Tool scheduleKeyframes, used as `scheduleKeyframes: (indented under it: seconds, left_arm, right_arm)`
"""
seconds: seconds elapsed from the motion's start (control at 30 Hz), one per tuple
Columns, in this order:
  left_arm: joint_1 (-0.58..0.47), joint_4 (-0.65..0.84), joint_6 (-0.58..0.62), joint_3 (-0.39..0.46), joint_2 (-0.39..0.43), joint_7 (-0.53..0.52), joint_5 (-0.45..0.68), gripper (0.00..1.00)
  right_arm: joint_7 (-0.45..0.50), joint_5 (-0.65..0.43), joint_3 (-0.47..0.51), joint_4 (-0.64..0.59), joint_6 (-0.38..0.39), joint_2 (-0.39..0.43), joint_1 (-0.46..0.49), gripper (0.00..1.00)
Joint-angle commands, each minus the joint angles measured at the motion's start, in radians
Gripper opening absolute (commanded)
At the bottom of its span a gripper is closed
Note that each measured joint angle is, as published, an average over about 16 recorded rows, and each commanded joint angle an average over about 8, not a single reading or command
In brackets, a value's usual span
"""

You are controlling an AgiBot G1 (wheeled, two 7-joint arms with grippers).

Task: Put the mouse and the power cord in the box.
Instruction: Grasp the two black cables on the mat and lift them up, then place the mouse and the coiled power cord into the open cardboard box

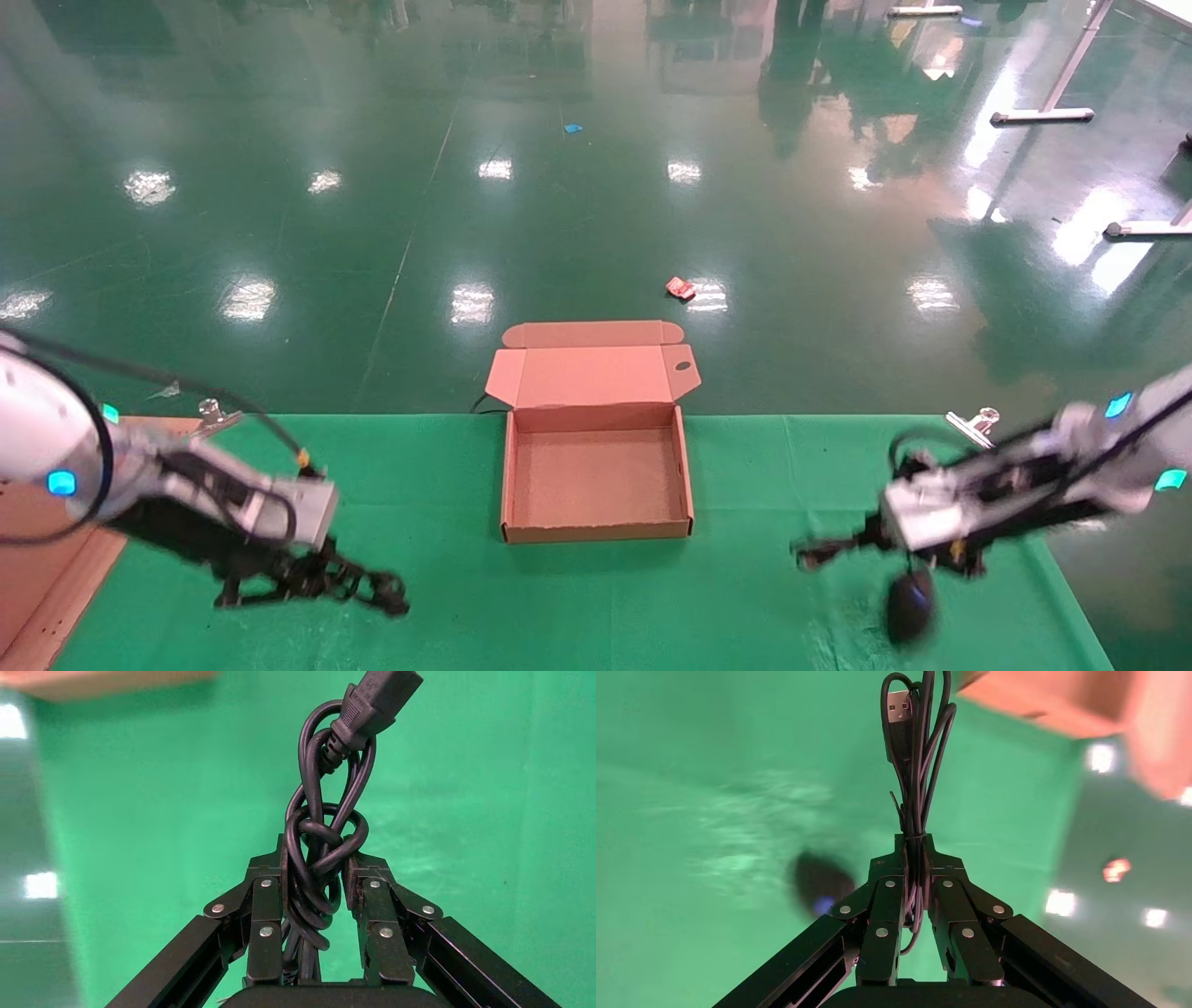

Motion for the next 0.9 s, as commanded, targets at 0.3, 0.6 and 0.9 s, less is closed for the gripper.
scheduleKeyframes:
  seconds: [0.3, 0.6, 0.9]
  left_arm:
    - [-0.176, -0.124, 0.073, -0.023, 0.071, -0.126, -0.027, 0.0]
    - [-0.259, -0.161, 0.06, -0.057, 0.138, -0.186, -0.074, 0.0]
    - [-0.244, -0.177, 0.032, -0.066, 0.161, -0.141, -0.094, 0.0]
  right_arm:
    - [0.061, 0.011, 0.009, 0.041, -0.084, -0.05, 0.194, 0.0]
    - [0.117, 0.016, 0.013, 0.036, -0.091, -0.135, 0.295, 0.0]
    - [0.121, 0.02, 0.015, 0.013, -0.105, -0.165, 0.313, 0.0]
